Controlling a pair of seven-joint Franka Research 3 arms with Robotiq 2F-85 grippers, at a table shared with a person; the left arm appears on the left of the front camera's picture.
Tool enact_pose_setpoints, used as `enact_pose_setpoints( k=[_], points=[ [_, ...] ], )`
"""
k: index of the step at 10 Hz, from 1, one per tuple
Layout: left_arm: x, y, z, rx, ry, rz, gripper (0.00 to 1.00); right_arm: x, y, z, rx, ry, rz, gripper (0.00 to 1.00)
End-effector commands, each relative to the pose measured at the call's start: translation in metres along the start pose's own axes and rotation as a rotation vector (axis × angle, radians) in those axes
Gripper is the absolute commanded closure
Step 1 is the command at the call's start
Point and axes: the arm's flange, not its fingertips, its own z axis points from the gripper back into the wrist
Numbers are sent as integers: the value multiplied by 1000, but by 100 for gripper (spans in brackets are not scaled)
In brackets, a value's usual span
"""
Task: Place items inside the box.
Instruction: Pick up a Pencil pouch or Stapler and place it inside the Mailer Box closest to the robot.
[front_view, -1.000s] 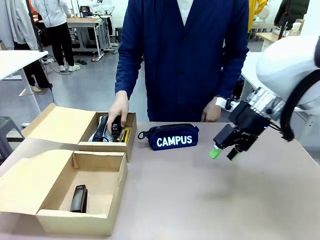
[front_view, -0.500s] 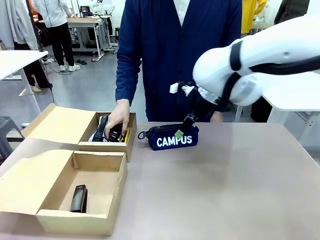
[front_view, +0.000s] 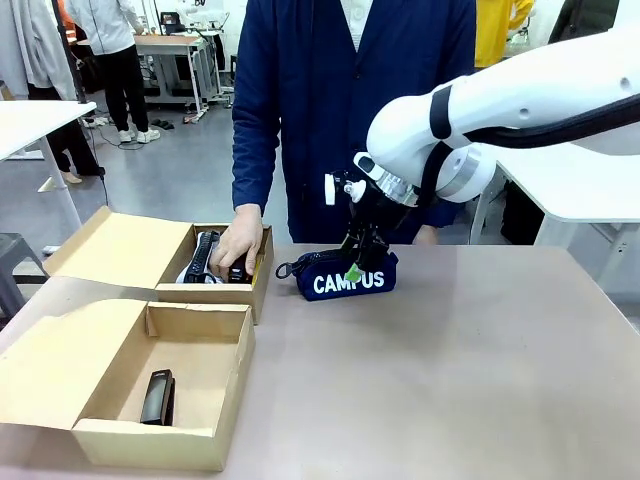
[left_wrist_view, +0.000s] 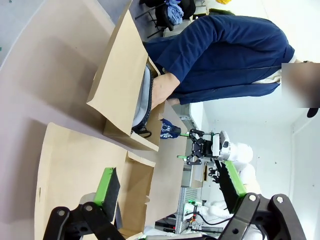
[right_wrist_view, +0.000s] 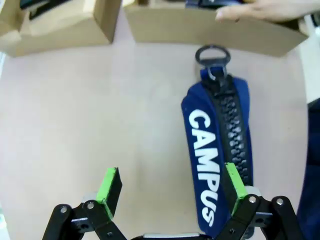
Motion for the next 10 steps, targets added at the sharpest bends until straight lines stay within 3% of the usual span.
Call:
enact_pose_setpoints(
  k=[1,5,10],
  points=[
    [-1,1,1,-15,-1,-16,0,2,-9,4,-15,18,51,0],
    [-1,1,1,-15,-1,-16,0,7,-28,-9,-147,40,33,0],
    [-1,1,1,-15,-1,-16,0,-6,-52,-32,-90,49,-42,0]
  ],
)
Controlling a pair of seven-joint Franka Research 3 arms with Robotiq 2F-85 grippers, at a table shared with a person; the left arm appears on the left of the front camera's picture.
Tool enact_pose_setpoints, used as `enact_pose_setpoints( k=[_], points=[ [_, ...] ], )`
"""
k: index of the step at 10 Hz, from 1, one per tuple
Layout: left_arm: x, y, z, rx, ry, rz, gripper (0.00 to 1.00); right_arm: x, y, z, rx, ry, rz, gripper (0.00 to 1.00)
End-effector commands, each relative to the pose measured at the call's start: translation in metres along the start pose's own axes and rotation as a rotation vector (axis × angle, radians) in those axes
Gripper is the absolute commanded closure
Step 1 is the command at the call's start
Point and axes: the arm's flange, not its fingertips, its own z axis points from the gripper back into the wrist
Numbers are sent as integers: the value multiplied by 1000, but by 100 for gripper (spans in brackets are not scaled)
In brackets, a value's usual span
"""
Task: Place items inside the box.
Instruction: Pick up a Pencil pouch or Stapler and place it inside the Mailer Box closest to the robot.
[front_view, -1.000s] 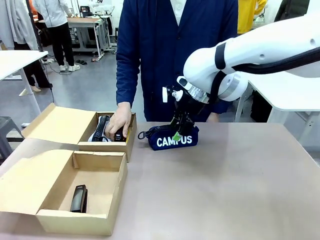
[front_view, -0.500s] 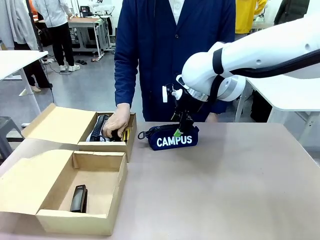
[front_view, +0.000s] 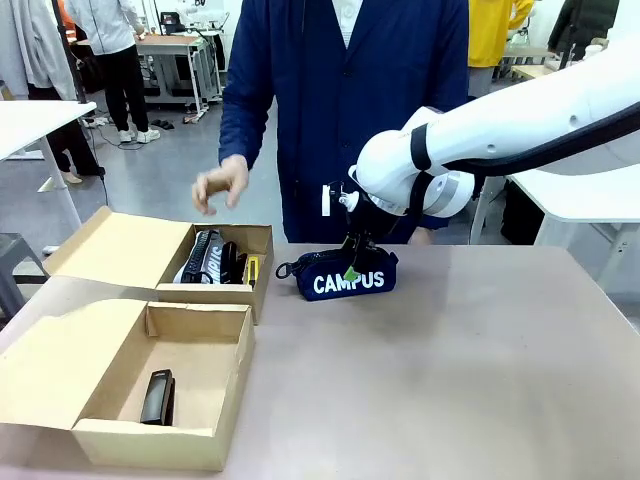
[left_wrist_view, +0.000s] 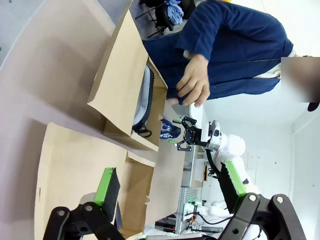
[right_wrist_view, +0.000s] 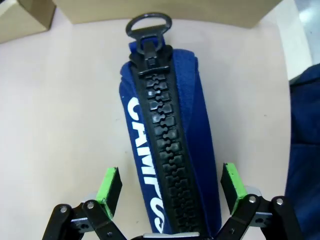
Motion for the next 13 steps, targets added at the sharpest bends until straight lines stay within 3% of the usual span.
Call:
enact_pose_setpoints(
  k=[1,2,3,5,7,8,9,13],
  points=[
    [-1,1,1,-14,-1,-16,0,6,-3,5,40,10,-45,0],
    [-1,1,1,-14,-1,-16,0,5,-1,6,48,20,-58,21],
    [-1,1,1,-14,-1,-16,0,4,-1,5,72,14,-76,59],
    [-1,1,1,-14,-1,-16,0,5,1,5,80,22,-74,100],
    [-1,1,1,-14,-1,-16,0,5,2,5,88,16,-92,100],
    [-1,1,1,-14,-1,-16,0,5,2,6,89,20,-95,94],
    [-1,1,1,-14,-1,-16,0,5,2,6,86,15,-102,100],
    [-1,1,1,-14,-1,-16,0,4,7,8,105,49,-151,100]
  ],
)
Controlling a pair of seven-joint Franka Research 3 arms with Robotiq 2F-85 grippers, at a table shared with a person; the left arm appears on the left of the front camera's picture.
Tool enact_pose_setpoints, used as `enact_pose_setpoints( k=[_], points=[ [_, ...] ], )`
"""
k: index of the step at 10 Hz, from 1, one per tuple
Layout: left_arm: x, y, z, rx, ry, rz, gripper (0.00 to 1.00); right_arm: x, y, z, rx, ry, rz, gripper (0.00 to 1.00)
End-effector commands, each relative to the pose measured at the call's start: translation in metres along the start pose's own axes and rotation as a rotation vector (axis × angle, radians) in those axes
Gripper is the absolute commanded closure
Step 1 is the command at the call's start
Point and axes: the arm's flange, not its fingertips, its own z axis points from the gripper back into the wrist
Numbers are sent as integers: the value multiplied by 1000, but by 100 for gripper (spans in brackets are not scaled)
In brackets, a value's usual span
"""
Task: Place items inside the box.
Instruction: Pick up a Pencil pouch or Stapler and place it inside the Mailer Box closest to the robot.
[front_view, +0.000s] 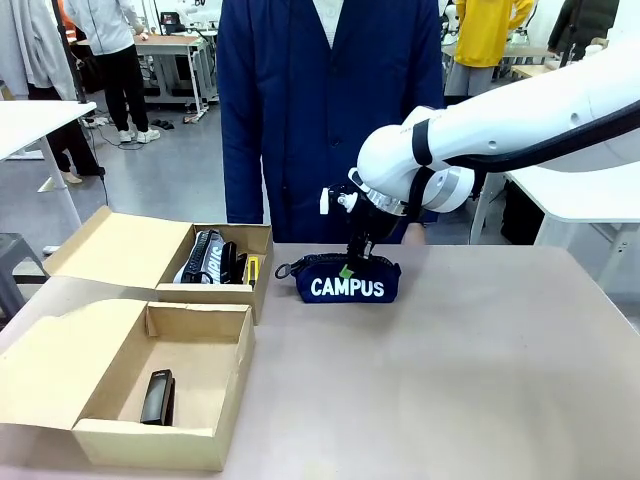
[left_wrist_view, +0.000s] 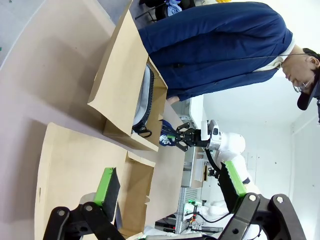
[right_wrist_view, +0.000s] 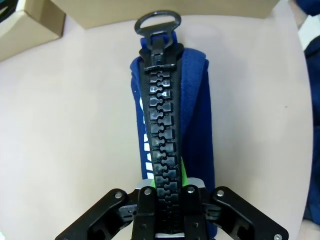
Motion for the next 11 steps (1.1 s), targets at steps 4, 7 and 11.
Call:
enact_pose_setpoints(
  k=[4,7,11],
  points=[
    [-1,1,1,-14,-1,-16,0,-2,98,88,27,20,-417,100],
    [-1,1,1,-14,-1,-16,0,-23,235,138,197,28,-544,100],
    [-1,1,1,-14,-1,-16,0,-52,284,128,232,-139,-391,100]
  ],
)
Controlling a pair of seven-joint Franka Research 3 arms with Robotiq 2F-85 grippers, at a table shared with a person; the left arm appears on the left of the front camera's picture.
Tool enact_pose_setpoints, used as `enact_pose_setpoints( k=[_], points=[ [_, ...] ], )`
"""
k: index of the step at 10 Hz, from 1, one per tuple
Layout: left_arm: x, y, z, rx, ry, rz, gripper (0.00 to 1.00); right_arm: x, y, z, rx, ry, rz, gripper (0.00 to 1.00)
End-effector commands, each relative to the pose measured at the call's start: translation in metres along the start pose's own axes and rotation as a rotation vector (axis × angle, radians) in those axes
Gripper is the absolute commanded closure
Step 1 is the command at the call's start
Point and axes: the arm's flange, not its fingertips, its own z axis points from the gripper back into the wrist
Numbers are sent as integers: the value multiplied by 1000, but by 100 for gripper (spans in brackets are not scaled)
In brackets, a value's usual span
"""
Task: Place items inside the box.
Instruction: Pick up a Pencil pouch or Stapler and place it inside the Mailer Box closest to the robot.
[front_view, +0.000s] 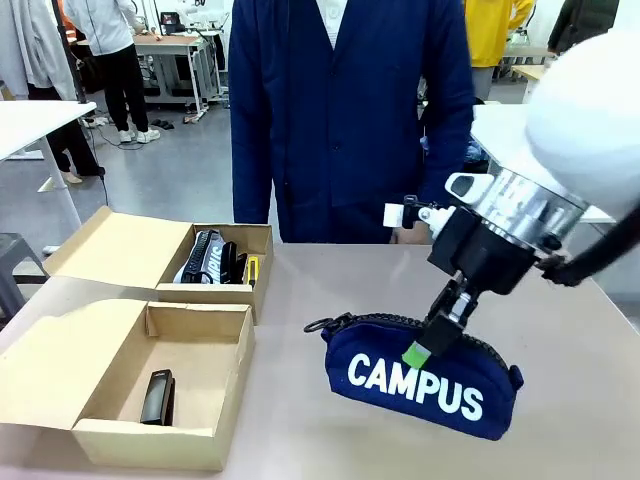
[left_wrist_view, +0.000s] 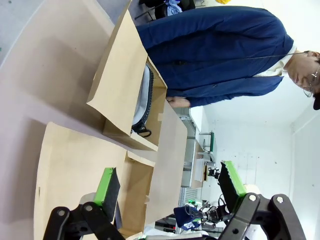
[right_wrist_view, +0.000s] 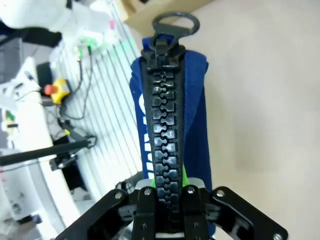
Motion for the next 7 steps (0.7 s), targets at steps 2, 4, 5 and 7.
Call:
enact_pose_setpoints(
  k=[2,4,5,7],
  points=[
    [0,1,1,-13,0,-14,0,10,-4,3,-15,30,-42,100],
    [0,1,1,-13,0,-14,0,-1,-4,-1,1,9,-8,92],
    [0,1,1,-13,0,-14,0,19,5,-17,-49,1,-64,92],
    [0,1,1,-13,0,-14,0,38,31,-33,-156,71,-214,92]
  ],
)
